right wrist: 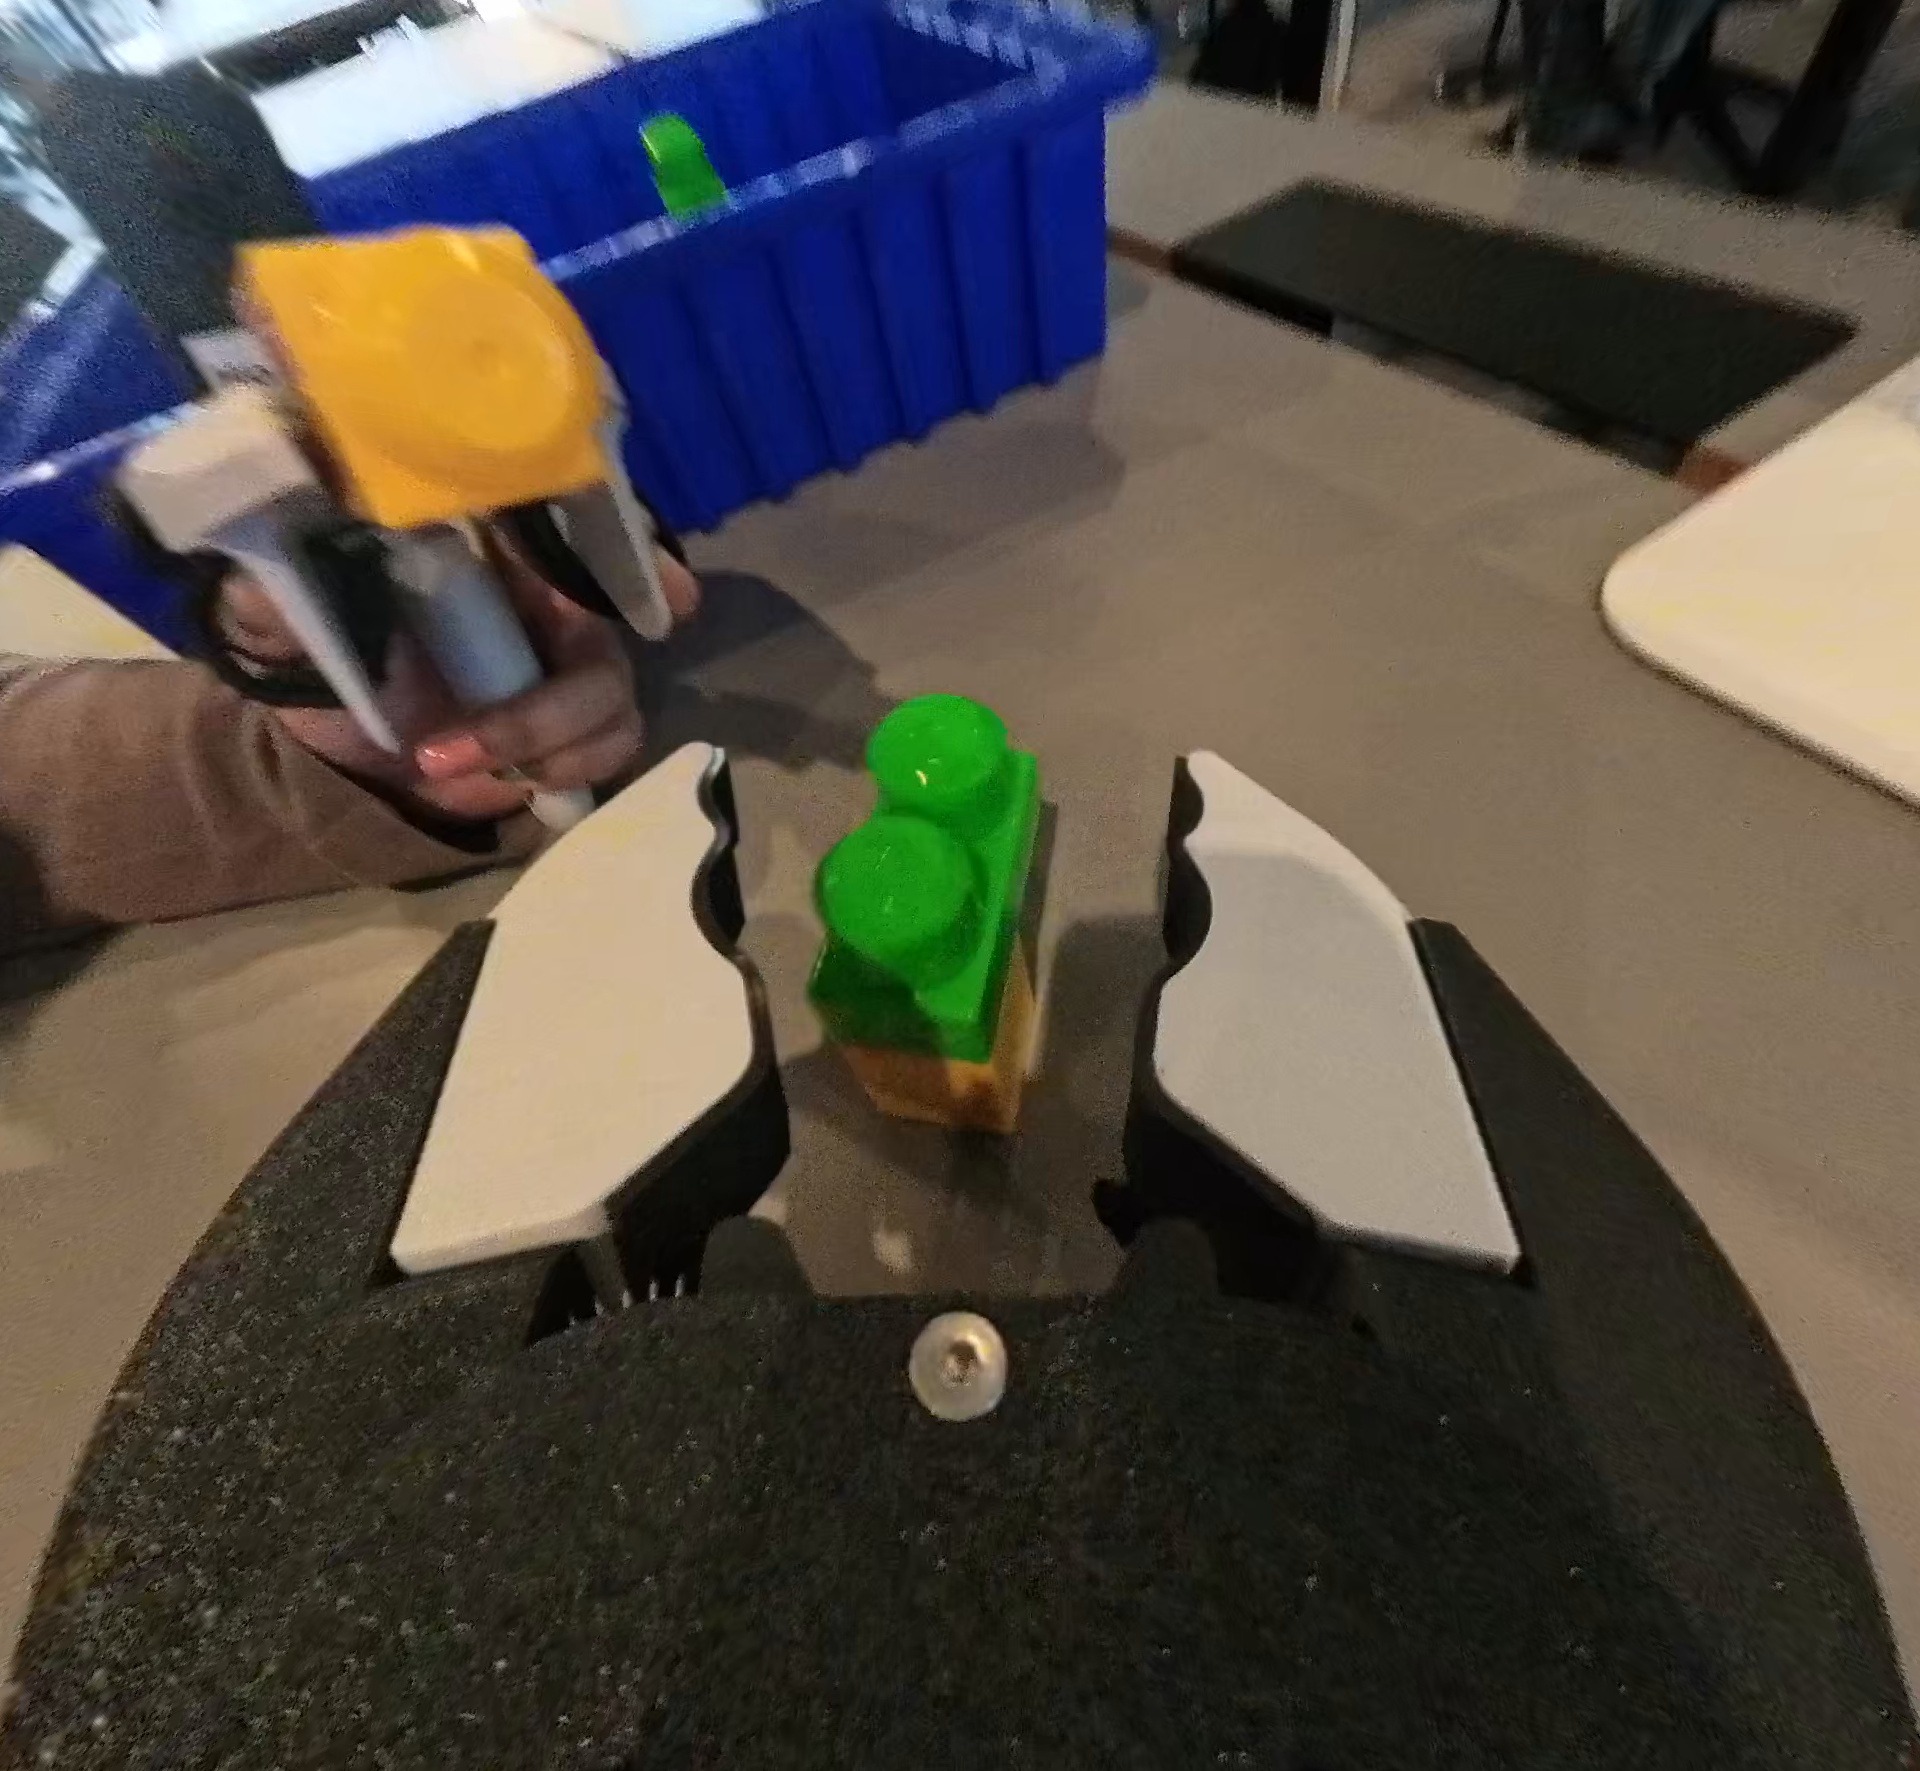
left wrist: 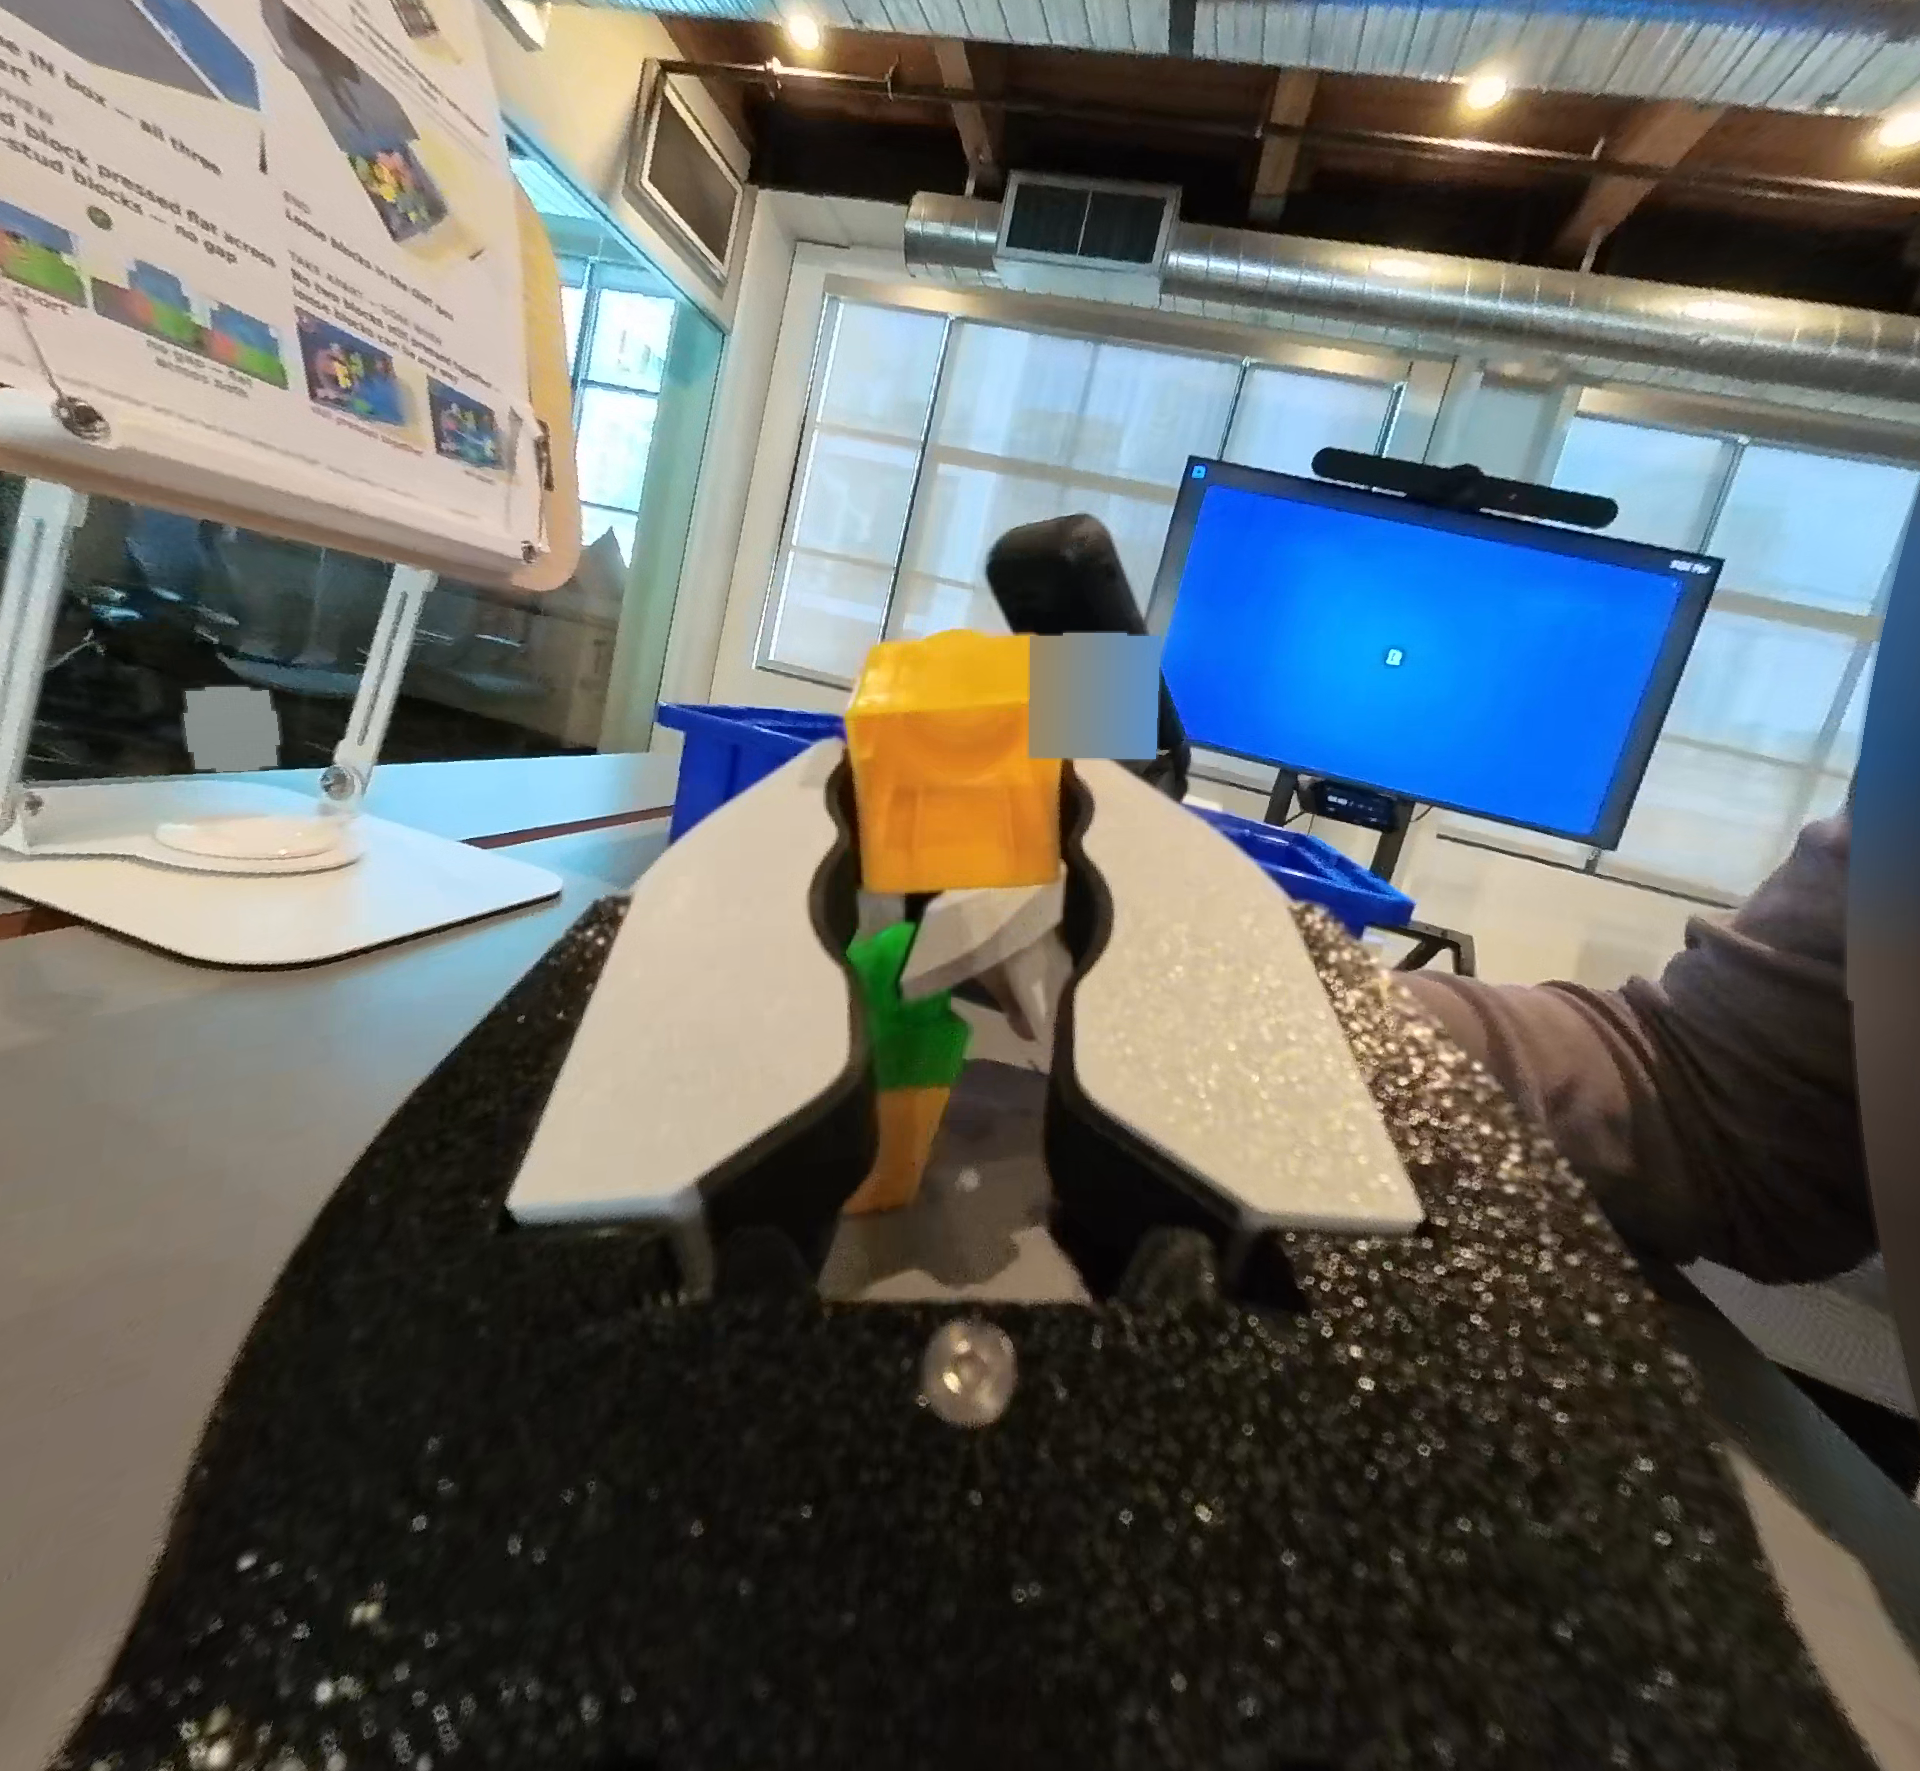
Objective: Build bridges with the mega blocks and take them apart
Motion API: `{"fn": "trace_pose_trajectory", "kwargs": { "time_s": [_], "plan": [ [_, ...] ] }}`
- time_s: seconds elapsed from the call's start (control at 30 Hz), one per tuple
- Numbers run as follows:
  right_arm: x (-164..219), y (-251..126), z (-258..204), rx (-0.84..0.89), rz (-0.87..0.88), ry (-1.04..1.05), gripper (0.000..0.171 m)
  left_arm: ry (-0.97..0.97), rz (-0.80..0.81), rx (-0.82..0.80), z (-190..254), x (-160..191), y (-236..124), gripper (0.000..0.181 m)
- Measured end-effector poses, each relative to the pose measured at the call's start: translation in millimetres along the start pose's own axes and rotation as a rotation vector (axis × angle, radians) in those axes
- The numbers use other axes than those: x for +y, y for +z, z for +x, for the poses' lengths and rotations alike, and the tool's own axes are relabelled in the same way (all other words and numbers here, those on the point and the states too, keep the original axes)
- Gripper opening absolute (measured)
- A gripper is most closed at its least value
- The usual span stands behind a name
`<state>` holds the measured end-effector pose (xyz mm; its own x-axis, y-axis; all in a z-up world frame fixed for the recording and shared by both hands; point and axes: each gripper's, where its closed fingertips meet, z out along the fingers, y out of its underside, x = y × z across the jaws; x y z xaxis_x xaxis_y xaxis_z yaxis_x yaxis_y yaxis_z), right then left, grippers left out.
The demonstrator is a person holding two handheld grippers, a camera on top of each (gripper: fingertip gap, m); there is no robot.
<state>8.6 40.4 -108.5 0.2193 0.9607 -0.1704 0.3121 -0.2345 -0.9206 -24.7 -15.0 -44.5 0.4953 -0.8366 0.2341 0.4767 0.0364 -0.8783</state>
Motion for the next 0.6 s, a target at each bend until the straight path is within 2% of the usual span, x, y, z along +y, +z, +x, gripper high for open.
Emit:
{"fn": "trace_pose_trajectory", "kwargs": {
  "time_s": [0.1,0.17,0.3,0.6],
  "plan": [
    [-22,-18,-18,-0.036,0.211,-0.124,0.072,-0.03,0.029,0.03,4,-2,2,0.036],
    [-24,-26,-34,-0.066,0.307,-0.186,0.066,-0.031,0.036,0.049,7,-2,2,0.036],
    [-11,-23,-58,-0.176,0.302,-0.162,0.062,-0.038,0.055,0.087,11,-3,3,0.035],
    [-11,-14,-66,-0.298,0.326,0.017,0.06,-0.049,0.036,0.15,24,0,4,0.035]
  ]
}}
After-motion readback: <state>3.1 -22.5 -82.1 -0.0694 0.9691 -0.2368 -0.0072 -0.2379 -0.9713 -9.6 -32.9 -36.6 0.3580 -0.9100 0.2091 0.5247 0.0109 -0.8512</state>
